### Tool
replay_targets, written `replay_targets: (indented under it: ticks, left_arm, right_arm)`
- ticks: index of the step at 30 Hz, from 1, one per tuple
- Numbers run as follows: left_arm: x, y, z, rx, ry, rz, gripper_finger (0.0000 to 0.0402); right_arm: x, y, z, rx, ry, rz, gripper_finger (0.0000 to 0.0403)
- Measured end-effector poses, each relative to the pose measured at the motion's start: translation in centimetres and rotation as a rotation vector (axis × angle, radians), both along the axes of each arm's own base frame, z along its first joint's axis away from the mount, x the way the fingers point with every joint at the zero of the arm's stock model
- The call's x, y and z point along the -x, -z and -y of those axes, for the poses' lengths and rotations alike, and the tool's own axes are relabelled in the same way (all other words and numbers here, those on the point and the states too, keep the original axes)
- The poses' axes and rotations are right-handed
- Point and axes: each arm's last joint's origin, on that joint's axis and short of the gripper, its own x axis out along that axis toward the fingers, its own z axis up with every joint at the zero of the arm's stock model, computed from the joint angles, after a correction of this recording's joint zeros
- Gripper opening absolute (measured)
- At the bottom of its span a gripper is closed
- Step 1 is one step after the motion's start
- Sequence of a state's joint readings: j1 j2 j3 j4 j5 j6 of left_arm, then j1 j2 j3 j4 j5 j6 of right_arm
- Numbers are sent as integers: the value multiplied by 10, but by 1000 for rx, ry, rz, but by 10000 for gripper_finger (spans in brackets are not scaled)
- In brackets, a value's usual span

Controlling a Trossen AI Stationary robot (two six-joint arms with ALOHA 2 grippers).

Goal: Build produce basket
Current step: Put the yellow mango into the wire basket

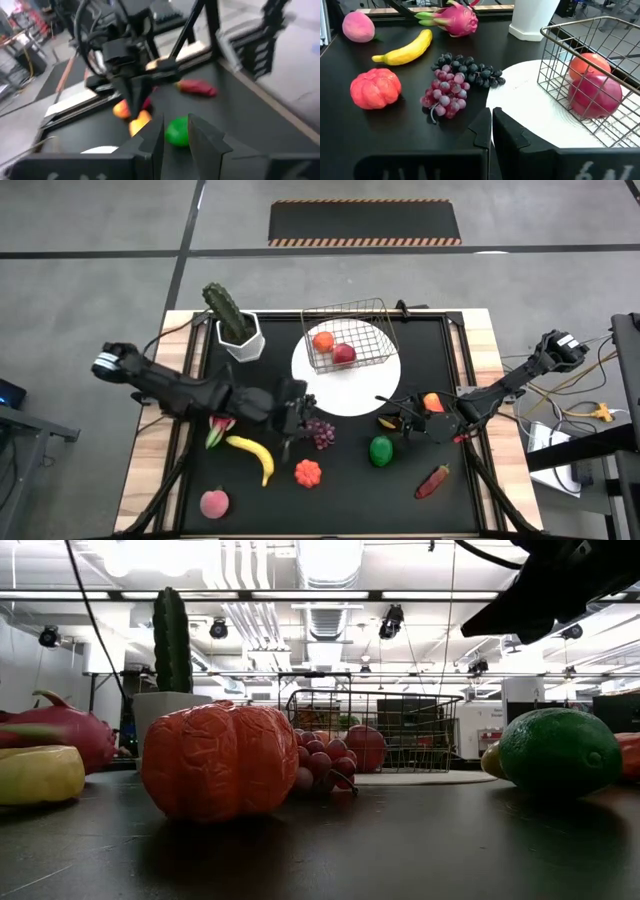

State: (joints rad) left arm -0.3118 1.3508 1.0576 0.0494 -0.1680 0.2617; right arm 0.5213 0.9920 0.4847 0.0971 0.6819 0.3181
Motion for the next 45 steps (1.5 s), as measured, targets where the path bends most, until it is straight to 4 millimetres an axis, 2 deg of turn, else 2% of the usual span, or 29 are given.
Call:
replay_targets:
  ticks: [4,9,12,19,24,29,34,40,45]
  left_arm:
    - [16,27,8,91,31,96,68]
    - [26,50,7,177,38,209,68]
    - [29,57,6,183,38,226,68]
    - [30,58,5,178,34,224,68]
    - [31,58,5,172,34,228,68]
    - [34,56,3,148,37,234,68]
    - [35,54,2,125,37,246,68]
    - [35,55,1,100,-8,250,68]
    - [35,57,0,89,-38,247,68]
  right_arm:
    - [-2,-3,-1,-43,9,43,9]
    - [-4,-11,-3,-92,5,113,28]
    - [-7,-17,-4,-110,6,131,57]
    - [-10,-29,-6,-87,-1,115,147]
    - [-7,-32,-4,-69,42,-50,204]
    - [3,-32,0,-97,35,-302,238]
    - [7,-21,0,-92,21,-543,246]
    - [-2,-3,1,-59,56,-761,242]
    - [-12,2,3,-23,97,-872,246]
